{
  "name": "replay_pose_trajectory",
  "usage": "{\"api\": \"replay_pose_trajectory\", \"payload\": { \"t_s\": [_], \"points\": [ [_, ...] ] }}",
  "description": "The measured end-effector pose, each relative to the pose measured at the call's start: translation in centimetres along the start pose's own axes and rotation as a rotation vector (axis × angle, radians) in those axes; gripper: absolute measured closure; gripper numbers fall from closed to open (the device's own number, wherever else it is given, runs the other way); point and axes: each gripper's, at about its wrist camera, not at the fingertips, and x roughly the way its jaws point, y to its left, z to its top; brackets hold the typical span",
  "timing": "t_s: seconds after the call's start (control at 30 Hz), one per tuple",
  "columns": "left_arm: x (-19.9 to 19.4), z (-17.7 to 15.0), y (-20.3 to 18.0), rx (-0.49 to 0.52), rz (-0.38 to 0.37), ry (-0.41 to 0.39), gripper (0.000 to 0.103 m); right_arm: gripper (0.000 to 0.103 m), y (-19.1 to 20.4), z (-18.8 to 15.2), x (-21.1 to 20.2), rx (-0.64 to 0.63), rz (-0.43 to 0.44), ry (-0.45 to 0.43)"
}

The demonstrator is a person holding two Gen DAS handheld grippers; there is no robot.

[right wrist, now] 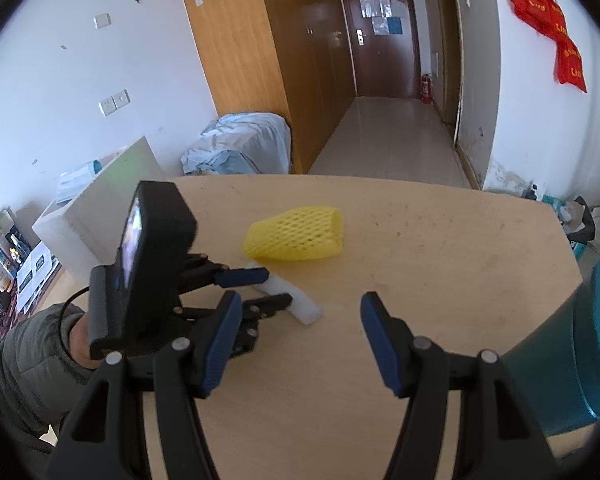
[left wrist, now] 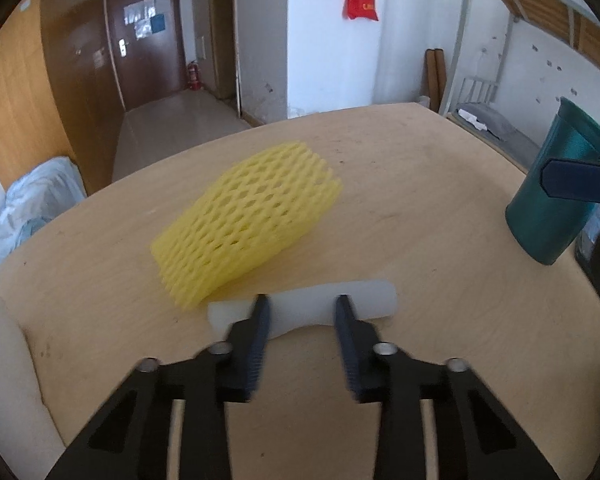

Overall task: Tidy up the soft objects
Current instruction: 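Lower the open left gripper onto the white foam stick, then close the left gripper on the white stick while the right gripper grasps the yellow net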

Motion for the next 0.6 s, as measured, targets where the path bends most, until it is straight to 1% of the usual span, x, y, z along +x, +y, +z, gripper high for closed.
{"api": "replay_pose_trajectory", "payload": {
  "t_s": [0.03,0.07,0.17,0.23,0.33,0.47,0.53,0.6],
  "points": [
    [-0.1,-0.1,0.3,-0.01,0.005,0.002,0.086,0.037,0.1,0.3,0.2,-0.001,0.0,0.004],
    [-0.1,-0.1,0.4,-0.02,0.001,0.005,0.089,0.037,0.2,0.6,0.4,-0.005,0.004,0.005],
    [-0.3,-0.2,0.1,-0.007,-0.004,0.003,0.091,0.037,0.6,1.8,1.5,-0.034,0.001,0.02],
    [-0.6,-0.5,-0.2,0.002,0.0,-0.001,0.101,0.037,0.5,2.7,2.9,-0.036,-0.017,0.031],
    [-1.2,-1.0,0.1,-0.011,0.0,-0.009,0.101,0.037,0.0,3.9,4.5,-0.018,-0.042,0.028],
    [-2.9,-1.2,1.2,-0.038,-0.014,-0.077,0.101,0.037,-0.7,4.6,5.9,-0.014,-0.049,0.012],
    [-3.5,-1.3,2.0,-0.072,-0.026,-0.101,0.101,0.037,-0.9,4.7,7.0,-0.01,-0.049,0.027],
    [-3.7,-1.3,2.5,-0.097,-0.039,-0.107,0.101,0.037,-1.2,4.7,8.5,-0.002,-0.051,0.06]
  ]
}}
